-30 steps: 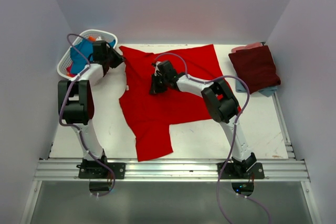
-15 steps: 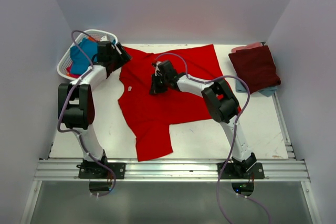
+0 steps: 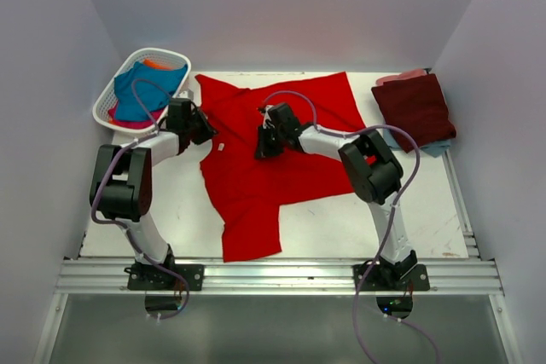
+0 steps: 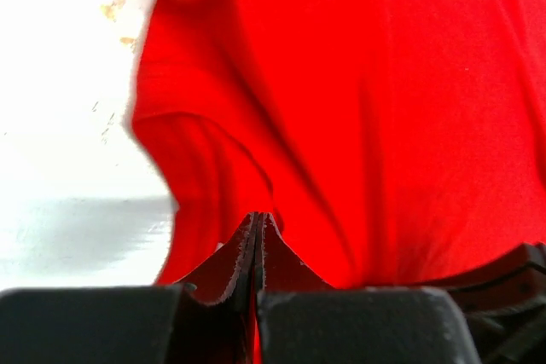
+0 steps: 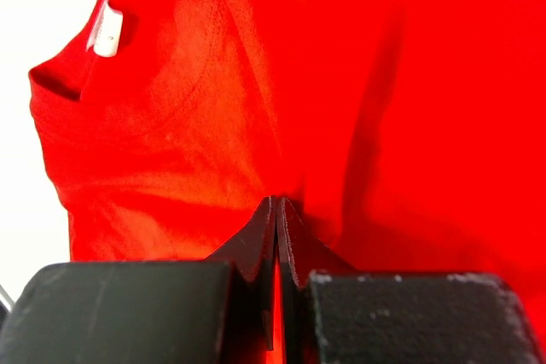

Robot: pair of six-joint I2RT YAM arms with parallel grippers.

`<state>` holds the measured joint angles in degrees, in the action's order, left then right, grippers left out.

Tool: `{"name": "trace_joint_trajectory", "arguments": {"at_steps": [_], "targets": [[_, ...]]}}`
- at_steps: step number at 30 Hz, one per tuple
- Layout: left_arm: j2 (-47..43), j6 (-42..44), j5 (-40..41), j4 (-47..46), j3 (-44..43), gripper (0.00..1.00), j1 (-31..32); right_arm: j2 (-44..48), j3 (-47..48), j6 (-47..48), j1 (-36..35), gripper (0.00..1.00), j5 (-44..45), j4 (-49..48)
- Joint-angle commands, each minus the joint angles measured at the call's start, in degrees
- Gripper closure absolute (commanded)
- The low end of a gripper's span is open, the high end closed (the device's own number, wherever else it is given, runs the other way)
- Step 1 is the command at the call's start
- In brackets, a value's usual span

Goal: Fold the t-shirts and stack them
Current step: Flatten the tshirt out

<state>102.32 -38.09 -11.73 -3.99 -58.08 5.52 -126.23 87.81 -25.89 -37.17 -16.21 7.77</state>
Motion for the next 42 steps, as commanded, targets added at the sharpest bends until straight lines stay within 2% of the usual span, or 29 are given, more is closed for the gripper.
{"name": "trace_joint_trajectory", "arguments": {"at_steps": [1,5,7,10,14,19,24,29,36,37,42], "targets": [[0.2,0.9,1.4,-3.2,1.2,1.00,0.5,6.5,-4.3,0.1,1.3,1.00,-2.9,-1.8],[0.0,0.7,3.5,-3.8,2.5,1.00,2.2,12.2,-7.6,-2.1,3.5,1.00,-7.9,-7.1],[0.2,0.6,4.1,-4.1,3.3,1.00,4.4,12.7,-8.7,-3.6,5.3,1.00,-12.2,-10.4],[1.0,0.4,5.0,-5.2,4.0,1.00,7.9,13.2,-9.7,-4.1,6.7,0.99,-13.4,-12.3],[3.7,-0.3,6.5,-5.2,4.5,1.00,9.7,15.2,-10.1,-2.2,7.9,1.00,-6.4,-8.0],[5.8,0.3,10.0,-0.8,2.7,1.00,9.7,16.7,-10.1,-0.9,9.8,1.00,-2.3,-3.6],[4.9,1.5,16.7,8.0,1.0,1.00,9.6,18.0,-9.9,0.0,12.2,1.00,3.2,1.0],[1.3,2.7,24.0,16.9,1.0,1.00,9.4,16.2,-7.1,-1.1,15.7,1.00,13.3,7.7],[0.2,3.8,23.8,18.2,2.0,1.00,7.6,12.6,-5.0,-0.9,18.2,1.00,17.5,9.1],[-0.3,4.2,21.4,16.7,1.7,1.00,7.6,11.9,-3.8,-0.4,18.3,1.00,17.5,9.4],[-3.7,4.6,19.0,17.3,-5.5,1.00,7.8,8.1,-0.4,0.9,18.5,1.00,20.7,10.2]]}}
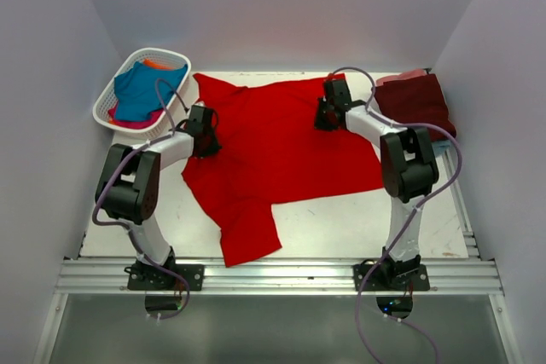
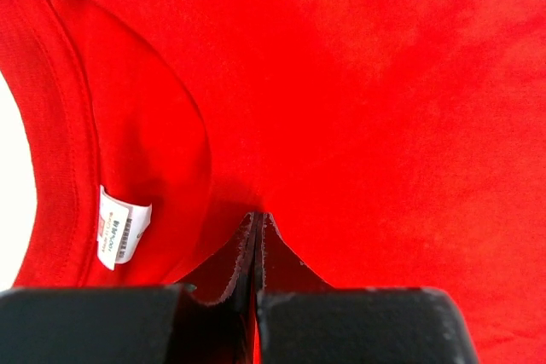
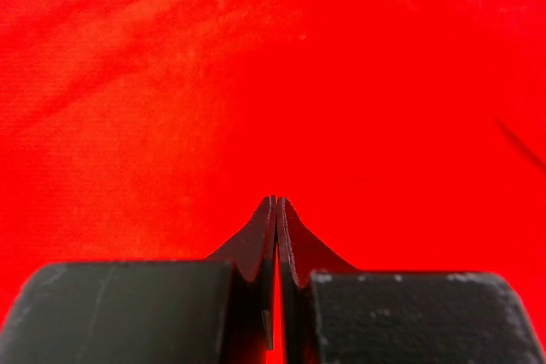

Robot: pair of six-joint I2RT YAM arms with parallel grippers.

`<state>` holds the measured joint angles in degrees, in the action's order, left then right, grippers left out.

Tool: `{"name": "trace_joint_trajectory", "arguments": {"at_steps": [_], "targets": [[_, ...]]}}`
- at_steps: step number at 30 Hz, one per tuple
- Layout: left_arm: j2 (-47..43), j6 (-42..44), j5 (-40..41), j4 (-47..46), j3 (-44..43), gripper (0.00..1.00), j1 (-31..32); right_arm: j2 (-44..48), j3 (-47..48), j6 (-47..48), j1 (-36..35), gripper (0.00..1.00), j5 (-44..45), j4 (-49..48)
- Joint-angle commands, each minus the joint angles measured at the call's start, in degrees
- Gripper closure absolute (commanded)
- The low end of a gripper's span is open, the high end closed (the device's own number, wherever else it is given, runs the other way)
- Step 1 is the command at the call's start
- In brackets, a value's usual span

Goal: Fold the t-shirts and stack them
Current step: Flatten the tshirt out

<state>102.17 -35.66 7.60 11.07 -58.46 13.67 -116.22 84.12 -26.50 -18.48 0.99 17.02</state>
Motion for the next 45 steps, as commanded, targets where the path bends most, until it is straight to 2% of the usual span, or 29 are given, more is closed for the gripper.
{"name": "trace_joint_trajectory", "arguments": {"at_steps": [1,5,9,20,26,30,34,36,40,43,44,45], "targets": [[-3.8,2.4,-0.4,2.1,-6.4,1.00,-0.3,-2.5,3.9,1.6,0.0,1.00,4.4,1.1],[-0.8,3.3,-0.4,1.4,-12.6,1.00,-0.4,-7.3,8.1,1.2,1.6,1.00,4.7,2.2],[9.3,3.4,-0.7,5.6,-21.1,1.00,-0.7,-11.9,15.1,1.4,2.7,1.00,5.2,5.9],[21.7,2.4,-0.9,5.6,-22.8,1.00,-1.9,-16.7,18.8,1.6,5.0,1.00,5.5,7.9],[25.3,2.9,-0.6,6.1,-28.2,1.00,-3.0,-18.6,20.4,1.2,6.2,1.00,5.3,9.2],[29.7,3.7,-1.3,9.4,-36.2,1.00,-4.3,-18.3,19.2,0.8,6.6,1.00,5.2,8.8],[36.2,4.1,-3.0,13.6,-48.5,1.00,-5.1,-17.7,17.8,0.6,6.6,1.00,4.6,8.0],[38.9,4.1,-3.8,14.7,-51.3,1.00,-5.1,-17.5,17.4,0.6,6.6,1.00,4.6,7.9],[39.1,5.1,-5.7,12.1,-52.3,1.00,-5.1,-17.1,17.2,0.6,6.6,1.00,3.8,7.2],[34.7,5.9,-7.3,9.9,-49.1,1.00,-5.1,-14.9,15.0,0.6,6.5,1.00,2.2,3.8],[30.1,6.0,-8.6,8.4,-47.6,1.00,-5.0,-12.0,12.1,0.7,6.6,1.00,1.6,1.9],[27.1,6.0,-8.9,7.0,-43.1,0.93,-4.7,-10.3,9.9,0.7,6.6,1.00,0.9,-0.4]]}}
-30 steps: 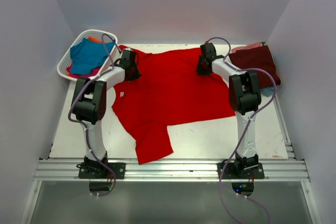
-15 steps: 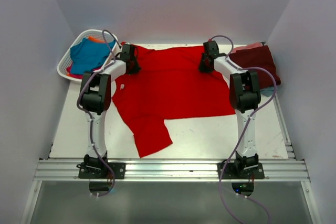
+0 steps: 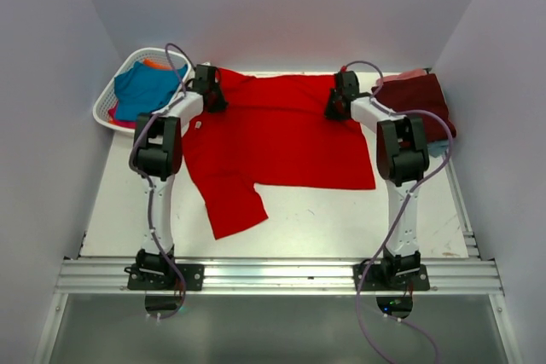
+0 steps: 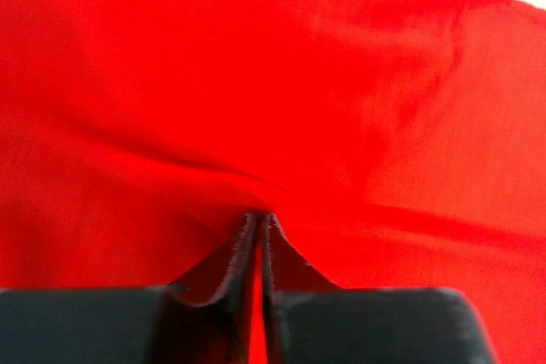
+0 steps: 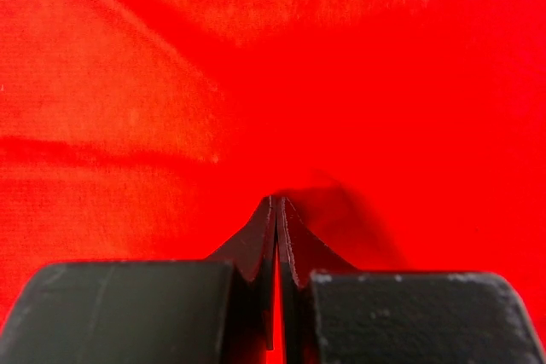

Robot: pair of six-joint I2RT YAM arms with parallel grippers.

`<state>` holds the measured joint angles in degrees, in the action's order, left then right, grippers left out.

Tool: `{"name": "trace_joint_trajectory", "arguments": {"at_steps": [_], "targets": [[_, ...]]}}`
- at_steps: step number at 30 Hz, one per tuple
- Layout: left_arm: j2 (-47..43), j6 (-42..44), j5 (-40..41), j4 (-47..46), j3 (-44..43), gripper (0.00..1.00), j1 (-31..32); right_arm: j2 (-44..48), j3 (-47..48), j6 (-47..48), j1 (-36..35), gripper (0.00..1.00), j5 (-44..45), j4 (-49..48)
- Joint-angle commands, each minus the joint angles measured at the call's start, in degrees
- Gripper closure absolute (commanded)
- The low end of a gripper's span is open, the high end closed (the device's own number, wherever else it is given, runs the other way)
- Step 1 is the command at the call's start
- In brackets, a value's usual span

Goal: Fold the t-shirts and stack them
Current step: Flatten the tshirt out, then fold the tshirt

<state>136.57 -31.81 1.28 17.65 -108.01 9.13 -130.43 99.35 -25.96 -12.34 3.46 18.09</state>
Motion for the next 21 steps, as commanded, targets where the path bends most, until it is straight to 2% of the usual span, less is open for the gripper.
{"name": "trace_joint_trajectory", "arguments": {"at_steps": [1,2,3,4,5,6,8,9,12,16,17,21], "targets": [[-10.7,2.5,-2.4,-1.2,9.2,0.88,-0.1,6.2,-7.6,0.2,0.5,1.00,-2.2,-6.8],[-18.1,2.6,-1.6,-5.0,11.9,0.81,0.3,10.4,-12.1,0.1,0.4,1.00,-2.4,-9.4],[-22.0,2.7,-1.5,-6.8,17.9,0.67,1.0,12.9,-14.3,0.0,0.4,1.00,-2.9,-11.6],[-25.7,3.1,-0.1,-8.7,20.5,0.59,1.3,15.0,-16.2,0.0,0.4,1.00,-3.2,-15.3],[-32.5,3.2,0.5,-11.3,23.3,0.52,1.8,16.9,-19.4,0.0,0.4,0.96,-3.2,-16.7],[-35.6,3.4,1.2,-11.8,25.3,0.42,2.4,21.1,-20.8,0.0,0.4,0.76,-3.2,-17.6],[-42.6,4.3,2.0,-10.5,29.5,0.35,2.9,24.8,-23.8,0.6,0.4,0.61,-3.2,-19.2],[-44.4,4.7,2.2,-9.1,30.5,0.33,3.4,26.4,-24.5,0.7,0.2,0.46,-4.8,-18.8],[-49.5,4.4,2.5,-0.6,34.3,0.32,4.1,32.2,-26.3,1.8,-0.1,0.30,-4.1,-13.9],[-58.0,2.3,1.8,6.5,45.1,0.34,6.8,40.8,-30.1,2.0,-0.9,0.30,-3.8,-5.6],[-59.7,2.2,2.2,8.8,50.5,0.34,8.9,42.8,-33.1,1.9,-1.5,0.30,-3.6,-5.0],[-68.4,0.1,3.3,18.0,58.4,0.37,13.1,50.5,-39.5,1.8,-3.0,0.30,-2.1,-3.0]]}}
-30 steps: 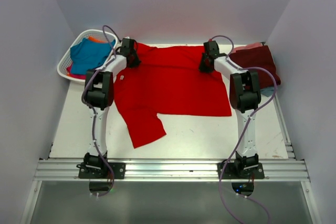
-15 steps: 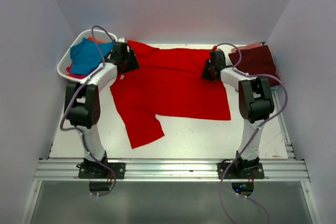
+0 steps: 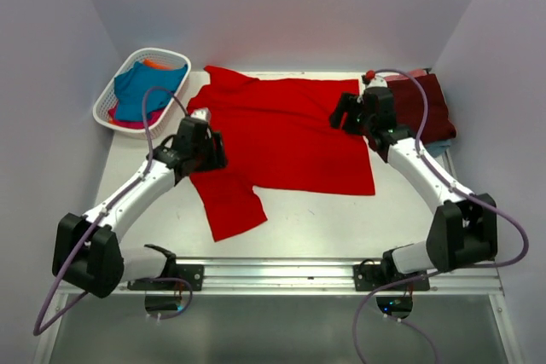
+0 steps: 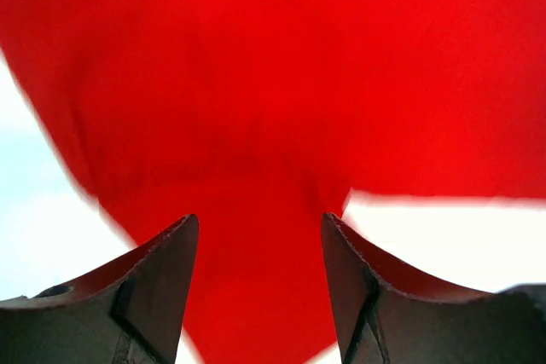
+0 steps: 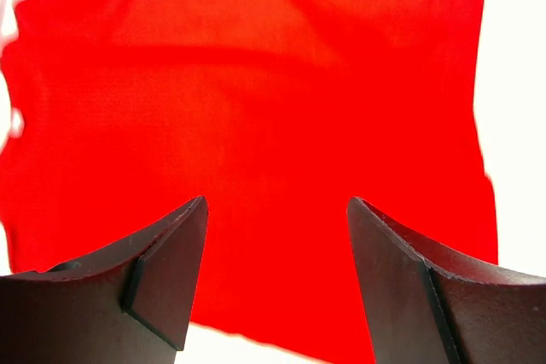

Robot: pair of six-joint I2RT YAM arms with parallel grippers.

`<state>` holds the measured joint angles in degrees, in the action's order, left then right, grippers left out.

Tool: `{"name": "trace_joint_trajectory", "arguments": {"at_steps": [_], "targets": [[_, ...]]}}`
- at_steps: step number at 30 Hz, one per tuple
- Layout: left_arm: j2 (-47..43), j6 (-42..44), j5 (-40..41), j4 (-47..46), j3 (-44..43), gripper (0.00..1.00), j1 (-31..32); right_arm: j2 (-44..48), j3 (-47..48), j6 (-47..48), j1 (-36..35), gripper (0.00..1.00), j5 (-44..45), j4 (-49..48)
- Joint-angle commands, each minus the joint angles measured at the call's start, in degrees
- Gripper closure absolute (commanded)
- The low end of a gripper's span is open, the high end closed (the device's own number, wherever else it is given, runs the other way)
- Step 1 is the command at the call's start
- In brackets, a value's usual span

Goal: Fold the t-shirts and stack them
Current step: Fold the tshirt

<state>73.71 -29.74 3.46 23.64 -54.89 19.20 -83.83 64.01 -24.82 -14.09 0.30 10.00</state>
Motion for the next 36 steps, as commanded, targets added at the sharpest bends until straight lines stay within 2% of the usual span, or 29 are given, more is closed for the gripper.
{"name": "trace_joint_trajectory", "arguments": {"at_steps": [1,5,9,11,17,31,36], "targets": [[-9.0,-4.0,0.9,13.5,6.1,0.37,4.0,5.2,-5.0,0.7,-1.7,0.30,1.0,6.0],[-13.7,-10.5,1.9,24.8,6.1,0.40,10.5,9.5,-6.9,0.9,-3.3,0.30,0.9,8.8],[-13.4,-18.5,4.4,32.7,6.1,0.40,20.0,11.1,-7.3,1.1,-4.7,0.30,0.8,9.3],[-11.9,-19.8,5.0,34.8,7.5,0.41,23.3,11.4,-8.0,1.1,-5.0,0.29,0.3,8.8],[-8.4,-21.9,6.0,35.2,12.2,0.47,26.8,11.4,-10.0,1.4,-4.8,0.30,0.3,8.5],[3.4,-14.7,6.2,26.0,13.7,0.57,27.1,11.7,-11.2,1.7,-4.9,0.30,0.8,7.7],[3.9,-14.8,5.7,25.8,14.1,0.58,27.2,12.1,-11.3,1.8,-4.9,0.30,0.9,8.2]]}}
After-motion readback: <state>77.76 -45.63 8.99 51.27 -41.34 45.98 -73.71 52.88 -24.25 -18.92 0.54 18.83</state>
